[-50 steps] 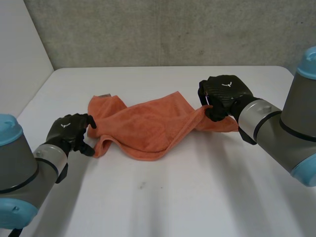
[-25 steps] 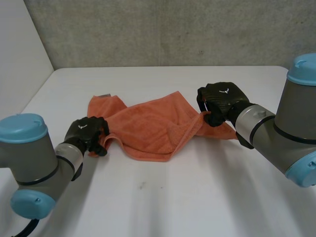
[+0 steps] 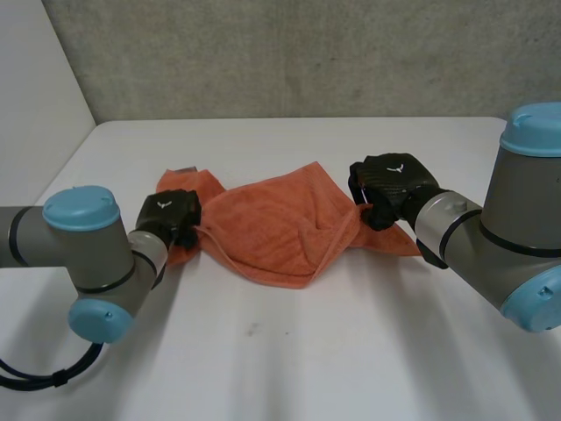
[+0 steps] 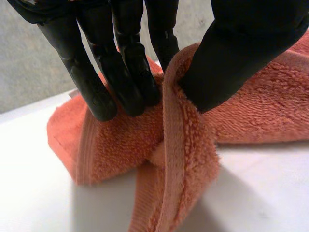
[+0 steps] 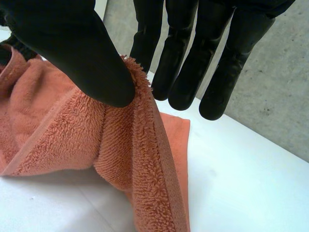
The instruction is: Fold the laundry
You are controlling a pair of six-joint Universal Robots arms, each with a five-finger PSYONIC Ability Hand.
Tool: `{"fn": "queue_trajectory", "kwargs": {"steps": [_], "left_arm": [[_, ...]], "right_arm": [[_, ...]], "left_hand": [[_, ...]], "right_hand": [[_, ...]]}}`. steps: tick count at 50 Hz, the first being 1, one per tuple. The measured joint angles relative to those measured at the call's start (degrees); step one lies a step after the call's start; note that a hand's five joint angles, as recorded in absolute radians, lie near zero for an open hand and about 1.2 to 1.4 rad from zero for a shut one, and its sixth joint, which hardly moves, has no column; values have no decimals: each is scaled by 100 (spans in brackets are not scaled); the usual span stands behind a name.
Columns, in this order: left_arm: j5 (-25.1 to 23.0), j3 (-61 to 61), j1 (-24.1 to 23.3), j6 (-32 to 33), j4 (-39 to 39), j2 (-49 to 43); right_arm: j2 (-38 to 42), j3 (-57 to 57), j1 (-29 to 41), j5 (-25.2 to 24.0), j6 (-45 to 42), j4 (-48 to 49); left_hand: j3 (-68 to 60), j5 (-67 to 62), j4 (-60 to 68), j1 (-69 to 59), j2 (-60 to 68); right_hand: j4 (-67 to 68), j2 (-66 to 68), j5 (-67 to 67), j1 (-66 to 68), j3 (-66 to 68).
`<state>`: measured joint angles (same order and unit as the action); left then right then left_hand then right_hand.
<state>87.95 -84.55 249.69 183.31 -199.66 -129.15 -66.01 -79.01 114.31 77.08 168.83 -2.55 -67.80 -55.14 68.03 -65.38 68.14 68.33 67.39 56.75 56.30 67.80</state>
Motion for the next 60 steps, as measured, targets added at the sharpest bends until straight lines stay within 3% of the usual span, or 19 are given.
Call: {"fn": "queue_trajectory", "kwargs": {"steps": [7,11,12,15,16,23,29,33,43,45,47,50,56,60], "left_arm": [[21,37,17,166,-108,92],[19,-185,90,519,-16,736],[2,-398,139,700,101,1296],[-12,-556,170,804,199,1742],[-31,-722,202,908,337,2424],[-306,-844,304,1022,774,4459],[-689,-747,456,1013,1119,4970],[-797,-751,575,1009,1318,4751],[-785,-516,708,1387,1614,2542],[-785,-516,708,1387,1614,2542],[-729,-11,693,1807,1616,1715],[-638,737,660,2160,1564,1225],[-377,2411,474,2383,800,1104],[-127,2827,339,2289,-368,1639]], "right_arm": [[2,52,-7,-4,-20,-15],[-155,205,-27,5,-233,-117],[-334,305,-70,23,-470,-253],[-539,405,-170,46,-726,-415],[-821,548,-342,72,-1025,-629],[-1749,1070,-788,121,-1496,-1207],[-2033,1210,-866,67,-1557,-1698],[-1883,1179,-849,34,-1674,-2053],[-281,1470,-774,124,-2458,-2610],[-281,1470,-774,124,-2458,-2610],[450,2007,-735,174,-2476,-2597],[1045,2793,-661,311,-2316,-2525],[1664,4789,-570,808,-1659,-1582],[1294,5151,-592,963,-1085,-290]], "left_hand": [[-32,0,22,0,31],[-39,0,23,0,38],[-39,0,24,0,41],[-42,0,24,0,42],[-47,0,25,0,45],[-53,0,30,0,49],[-53,0,46,0,50],[-53,0,46,0,50],[-55,0,47,0,52],[-55,0,47,0,52],[-55,0,47,0,52],[-60,0,50,0,55],[-63,0,50,0,56],[-63,0,50,0,56]], "right_hand": [[0,0,0,0,0],[0,0,0,0,0],[0,0,0,0,0],[0,0,0,0,0],[0,0,0,0,0],[0,0,0,0,16],[0,0,0,0,23],[0,0,4,0,23],[0,0,11,0,25],[0,0,11,0,25],[0,0,11,0,25],[0,0,12,0,25],[1,6,11,0,25],[1,6,12,0,25]]}}
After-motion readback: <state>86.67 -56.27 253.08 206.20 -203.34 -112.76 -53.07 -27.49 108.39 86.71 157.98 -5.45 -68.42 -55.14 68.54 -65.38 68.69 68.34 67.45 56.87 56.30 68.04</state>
